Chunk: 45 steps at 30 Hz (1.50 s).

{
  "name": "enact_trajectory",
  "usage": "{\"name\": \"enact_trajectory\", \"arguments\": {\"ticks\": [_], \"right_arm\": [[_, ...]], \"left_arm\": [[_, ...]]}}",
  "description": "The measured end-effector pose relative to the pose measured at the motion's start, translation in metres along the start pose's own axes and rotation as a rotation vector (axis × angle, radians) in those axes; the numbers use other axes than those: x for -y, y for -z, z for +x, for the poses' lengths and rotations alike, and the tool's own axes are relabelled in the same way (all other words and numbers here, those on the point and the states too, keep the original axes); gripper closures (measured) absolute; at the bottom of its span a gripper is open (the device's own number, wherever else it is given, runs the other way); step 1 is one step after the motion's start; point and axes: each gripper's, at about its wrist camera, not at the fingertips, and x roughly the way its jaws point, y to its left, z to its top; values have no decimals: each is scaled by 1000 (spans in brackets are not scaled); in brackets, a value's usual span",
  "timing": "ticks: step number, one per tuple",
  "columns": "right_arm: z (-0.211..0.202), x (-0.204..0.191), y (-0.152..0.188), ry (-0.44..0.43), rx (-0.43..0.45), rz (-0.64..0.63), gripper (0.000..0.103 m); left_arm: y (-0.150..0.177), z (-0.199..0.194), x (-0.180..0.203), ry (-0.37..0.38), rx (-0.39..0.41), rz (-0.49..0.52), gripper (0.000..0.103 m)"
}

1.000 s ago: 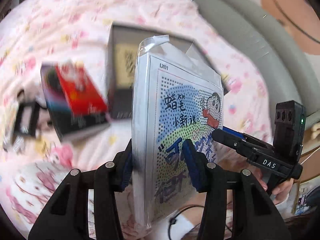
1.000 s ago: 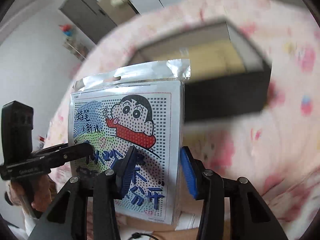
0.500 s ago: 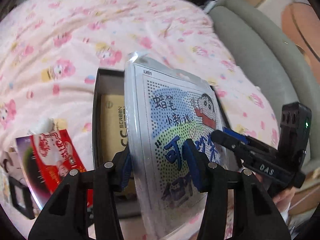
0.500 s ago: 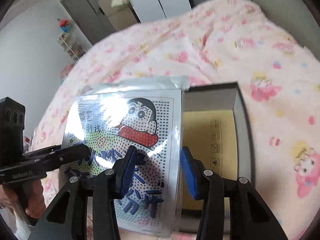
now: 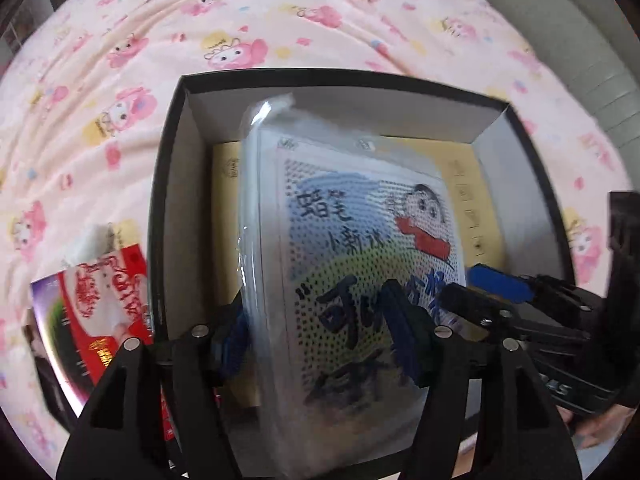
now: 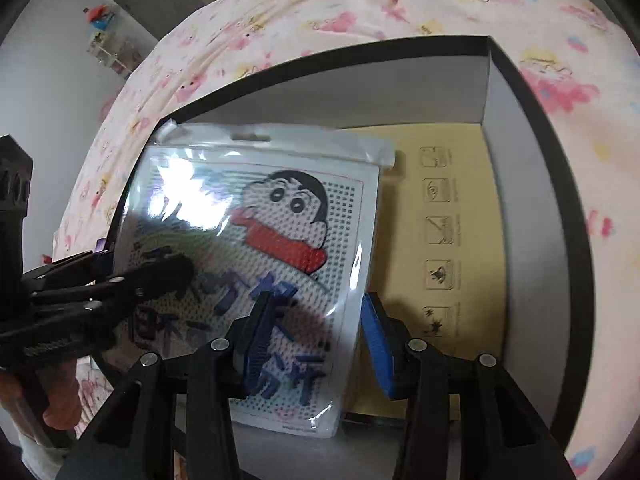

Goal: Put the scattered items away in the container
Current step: 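Carry the bead-art kit over the open black shoebox with the right gripper, then lower the kit into the shoebox and open the right gripper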

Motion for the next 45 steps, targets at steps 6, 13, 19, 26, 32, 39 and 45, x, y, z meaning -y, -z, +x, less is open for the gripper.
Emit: {"name": "enact_trajectory", "arguments": {"ticks": [6,13,19,26,32,39,45], "right_arm": [[-49,-5,7,105,168,-60,61],[-99,12,6,227,343,-41,61],[-98,38,0,241,323,45,61],[-91,47,-2,285,323,56,59],[-91,36,1,308,388,46,59],[-53,5,-7,181,225,-29,59],[4,-23,-40,179,18,-82,59]], "left_arm": [[8,-24,18,-65,102,98,58],[-1,2,78,140,17,224,58],[-7,28,121,190,-92,241,58],[0,48,130,-27,-111,295,72],[-1,38,90,-5,-110,201,70],[-7,-8,36,45,5,86,70],[-9,2,-17,-33,-43,17,70]]}}
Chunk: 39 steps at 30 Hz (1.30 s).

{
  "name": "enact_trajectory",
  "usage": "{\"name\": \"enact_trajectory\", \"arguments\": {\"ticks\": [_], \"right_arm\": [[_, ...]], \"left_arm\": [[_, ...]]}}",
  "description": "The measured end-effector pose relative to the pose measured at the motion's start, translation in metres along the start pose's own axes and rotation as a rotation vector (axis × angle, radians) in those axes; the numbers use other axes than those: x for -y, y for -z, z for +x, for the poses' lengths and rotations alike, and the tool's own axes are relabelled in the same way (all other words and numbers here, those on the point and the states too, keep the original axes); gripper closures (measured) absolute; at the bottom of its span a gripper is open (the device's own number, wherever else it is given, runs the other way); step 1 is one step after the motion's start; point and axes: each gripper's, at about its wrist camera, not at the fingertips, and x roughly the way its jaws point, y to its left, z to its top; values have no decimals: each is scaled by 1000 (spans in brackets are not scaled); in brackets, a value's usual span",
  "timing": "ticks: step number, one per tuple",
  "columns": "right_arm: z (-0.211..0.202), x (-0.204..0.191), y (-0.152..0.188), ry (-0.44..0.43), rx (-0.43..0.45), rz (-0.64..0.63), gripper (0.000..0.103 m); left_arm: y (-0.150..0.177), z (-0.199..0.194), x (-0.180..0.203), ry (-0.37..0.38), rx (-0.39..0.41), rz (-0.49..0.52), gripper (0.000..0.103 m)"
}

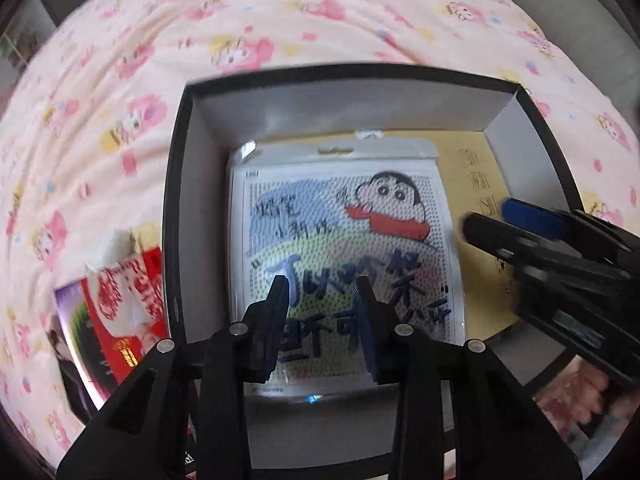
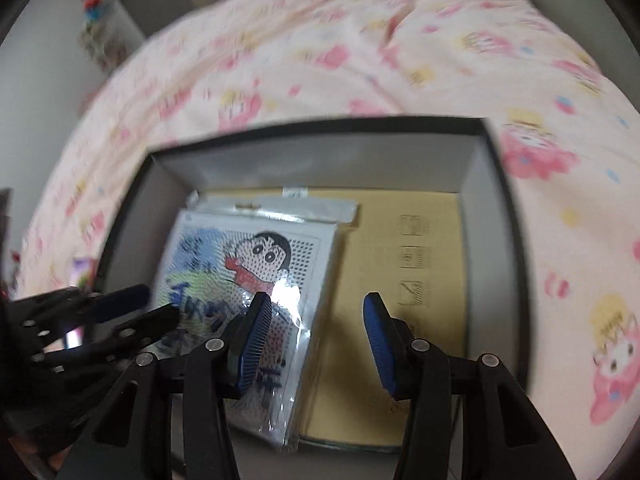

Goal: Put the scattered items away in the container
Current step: 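Lower the kit into the shoebox and open the right gripper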

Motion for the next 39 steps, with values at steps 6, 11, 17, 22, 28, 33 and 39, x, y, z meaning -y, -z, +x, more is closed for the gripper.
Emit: {"name": "enact_trajectory", "arguments": {"ticks": [6,11,17,22,28,33,39], "right_arm": [[46,6,-12,-64,-177,85,59],[57,-12,-17,-88,-227,30,56],[44,-13,-15,-86,-143,42,56],[0,-3,5,-73,12,54,56],[-16,2,19,4,86,39,56],[-14,4,19,61,72,32,56],[-14,3,20,176,105,-9,53]], "left_arm": [[12,-8,-15,70,30,-29,68],[10,-10,-18,85,48,-21,68],[22,-22,-21,116,56,1,64],[20,-21,-14,159,59,35,58],[4,-3,13,17,48,33,47],[8,-11,38,60,73,118,55],[0,26,31,49,-49,60,56]]}}
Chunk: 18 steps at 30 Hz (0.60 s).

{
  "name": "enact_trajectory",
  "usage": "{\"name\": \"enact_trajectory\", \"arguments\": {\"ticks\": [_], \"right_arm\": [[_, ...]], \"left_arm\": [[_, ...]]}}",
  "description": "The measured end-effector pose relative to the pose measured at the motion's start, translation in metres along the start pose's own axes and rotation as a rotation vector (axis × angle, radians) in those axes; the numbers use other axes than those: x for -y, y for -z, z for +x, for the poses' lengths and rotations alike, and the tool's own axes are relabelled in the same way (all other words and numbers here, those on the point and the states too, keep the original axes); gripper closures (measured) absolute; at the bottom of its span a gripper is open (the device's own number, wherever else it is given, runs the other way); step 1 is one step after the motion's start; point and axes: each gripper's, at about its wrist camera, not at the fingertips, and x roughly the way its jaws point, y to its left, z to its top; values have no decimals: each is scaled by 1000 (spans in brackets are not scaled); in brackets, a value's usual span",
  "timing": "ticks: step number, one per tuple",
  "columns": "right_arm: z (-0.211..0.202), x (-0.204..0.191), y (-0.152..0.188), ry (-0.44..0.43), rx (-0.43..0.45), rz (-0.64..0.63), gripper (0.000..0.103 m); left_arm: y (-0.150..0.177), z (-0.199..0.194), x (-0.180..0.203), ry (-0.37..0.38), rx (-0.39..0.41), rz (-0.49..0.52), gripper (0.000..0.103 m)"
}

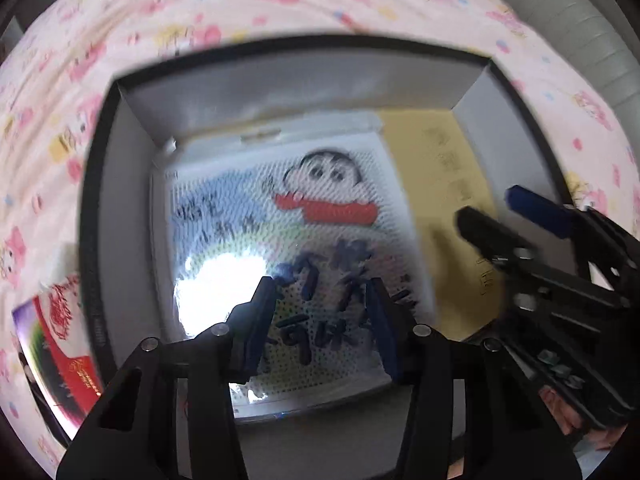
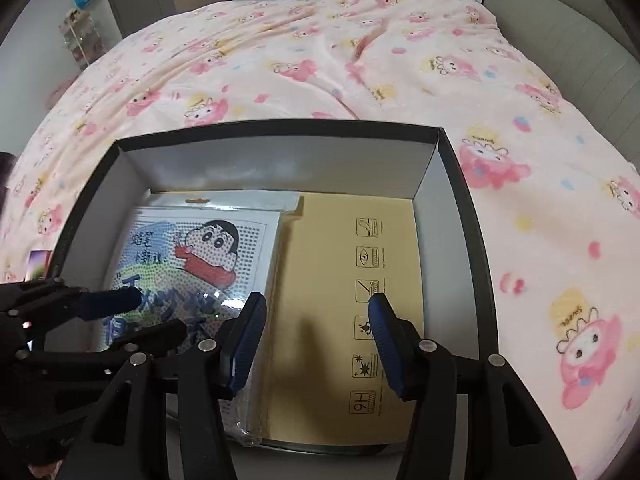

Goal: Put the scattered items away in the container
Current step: 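Lower the kit into the shoebox and open the right gripper, then move the right gripper back toward the dark screen-protector box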

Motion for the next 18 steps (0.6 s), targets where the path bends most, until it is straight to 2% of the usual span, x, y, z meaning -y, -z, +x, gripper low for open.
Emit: {"name": "enact_trajectory", "arguments": {"ticks": [3,6,10,11,12,13,15,18], "right_arm": [[0,5,8,-40,-3,28,53],[-8,5,19,-60,11,63,54],[-40,-1,26,-45,82,79,51],[-51,-3,27,-42,102,83,48],[-61,-3,29,-57,117,93,43],[-68,-3,30,-80,126,103,41],[-85,-3,35,-110,146,123,41],[-116,-10,43,-59,195,112,39]], "left_arm": [[0,5,-6,-78,-7,-15,57],[3,-11,-11,14,22,-48,57],[16,-53,-6,-18,150,-30,54],[20,-66,-4,-17,187,-26,47],[22,-76,-4,-29,214,-21,36],[23,-89,-2,-64,247,-11,31],[28,-111,3,-122,317,8,28],[43,-140,6,-118,389,8,25]]}}
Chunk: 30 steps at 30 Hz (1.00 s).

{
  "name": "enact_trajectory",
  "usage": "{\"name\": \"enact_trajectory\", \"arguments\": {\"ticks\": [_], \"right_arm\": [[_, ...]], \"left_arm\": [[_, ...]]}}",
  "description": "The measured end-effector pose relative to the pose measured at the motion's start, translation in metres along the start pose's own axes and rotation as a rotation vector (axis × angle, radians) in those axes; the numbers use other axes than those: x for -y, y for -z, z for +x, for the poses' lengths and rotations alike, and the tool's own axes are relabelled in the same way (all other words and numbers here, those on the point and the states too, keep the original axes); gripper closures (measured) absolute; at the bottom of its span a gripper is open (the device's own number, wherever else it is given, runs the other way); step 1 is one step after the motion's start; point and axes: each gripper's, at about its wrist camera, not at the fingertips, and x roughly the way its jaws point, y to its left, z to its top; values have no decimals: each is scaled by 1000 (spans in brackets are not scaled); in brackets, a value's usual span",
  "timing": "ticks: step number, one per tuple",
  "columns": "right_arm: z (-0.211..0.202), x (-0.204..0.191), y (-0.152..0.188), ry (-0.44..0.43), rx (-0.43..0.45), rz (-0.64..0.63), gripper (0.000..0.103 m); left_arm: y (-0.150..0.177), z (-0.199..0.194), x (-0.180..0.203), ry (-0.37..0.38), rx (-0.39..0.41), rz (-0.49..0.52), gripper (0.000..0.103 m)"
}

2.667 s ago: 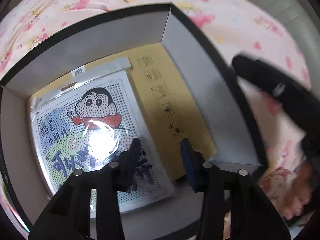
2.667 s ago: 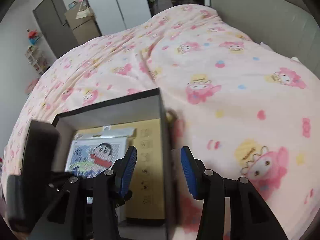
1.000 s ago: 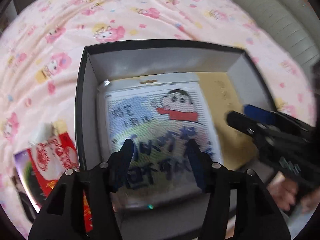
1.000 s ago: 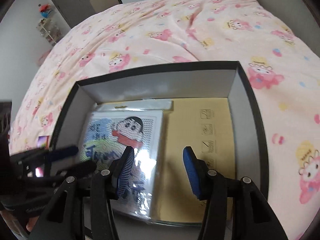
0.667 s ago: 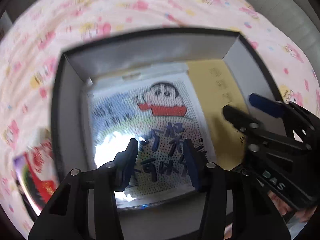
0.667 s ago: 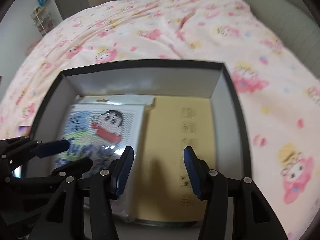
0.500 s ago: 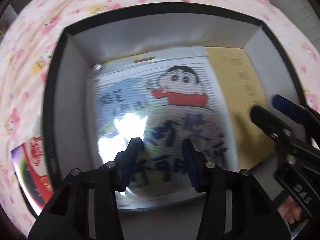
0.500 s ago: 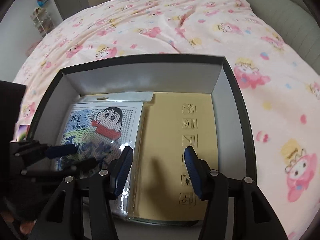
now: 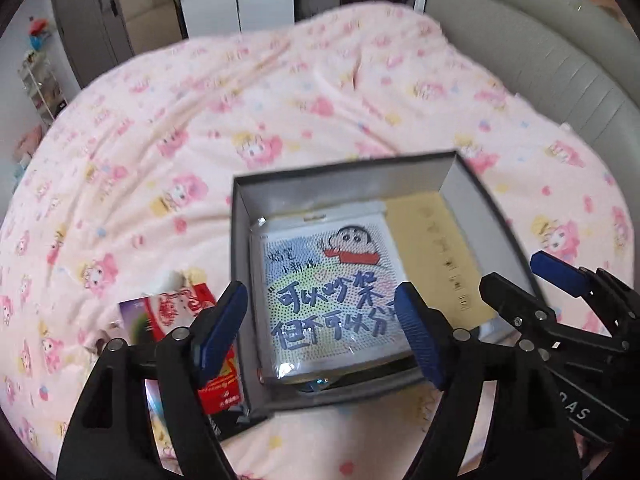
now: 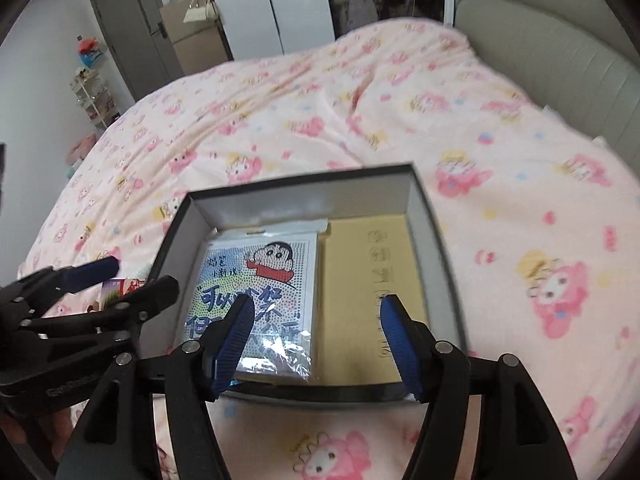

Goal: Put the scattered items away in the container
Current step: 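Move the right gripper back toward the dark screen-protector box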

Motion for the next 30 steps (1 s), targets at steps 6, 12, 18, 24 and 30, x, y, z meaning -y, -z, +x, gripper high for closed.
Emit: {"name": "enact_trajectory", "arguments": {"ticks": [6,12,18,24,30], "right_arm": [[-55,-14,10,106,119,0,28],[-109,-39,35,204,255,-46,28],[-127,-65,62,145,265,-71,28],[-126,-99,82,64,247,-113,28],[-103,-139,90,-37,193,-175,28]], "left_arm": [[27,-66,2,-83,183,-13,14],[65,-104,-11,-47,237,-61,14],[101,-129,-37,-28,249,-86,14],[136,-143,-65,2,239,-135,14],[159,-145,-106,-28,226,-185,14]]}}
